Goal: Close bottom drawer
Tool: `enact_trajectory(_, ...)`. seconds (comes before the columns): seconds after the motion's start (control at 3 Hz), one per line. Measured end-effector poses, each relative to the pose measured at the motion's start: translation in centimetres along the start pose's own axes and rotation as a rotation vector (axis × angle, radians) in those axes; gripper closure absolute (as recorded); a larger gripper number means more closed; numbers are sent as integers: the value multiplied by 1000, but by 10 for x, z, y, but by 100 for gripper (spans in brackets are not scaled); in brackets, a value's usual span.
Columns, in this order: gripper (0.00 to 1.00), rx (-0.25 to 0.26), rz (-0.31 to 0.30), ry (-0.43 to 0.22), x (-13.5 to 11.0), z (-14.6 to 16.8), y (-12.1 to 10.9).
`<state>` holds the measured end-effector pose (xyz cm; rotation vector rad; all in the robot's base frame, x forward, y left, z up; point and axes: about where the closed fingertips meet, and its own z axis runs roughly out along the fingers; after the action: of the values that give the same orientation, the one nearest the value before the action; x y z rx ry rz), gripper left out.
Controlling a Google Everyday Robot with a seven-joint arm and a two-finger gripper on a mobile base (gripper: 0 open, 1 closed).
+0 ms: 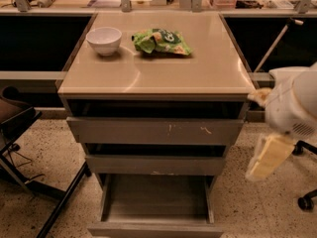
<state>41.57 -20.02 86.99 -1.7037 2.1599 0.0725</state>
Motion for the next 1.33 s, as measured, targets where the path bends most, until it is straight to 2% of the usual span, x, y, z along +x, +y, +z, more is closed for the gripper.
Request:
enact_trajectory(0.33,0,-92,68,13,44,118,24)
enact_trajectory(0.67,0,-126,181,69,98,225,27)
enact_trajectory(1.0,0,-88,332,115,150,302,15)
enact_trajectory(1.33,0,-75,391,110,157,314,13)
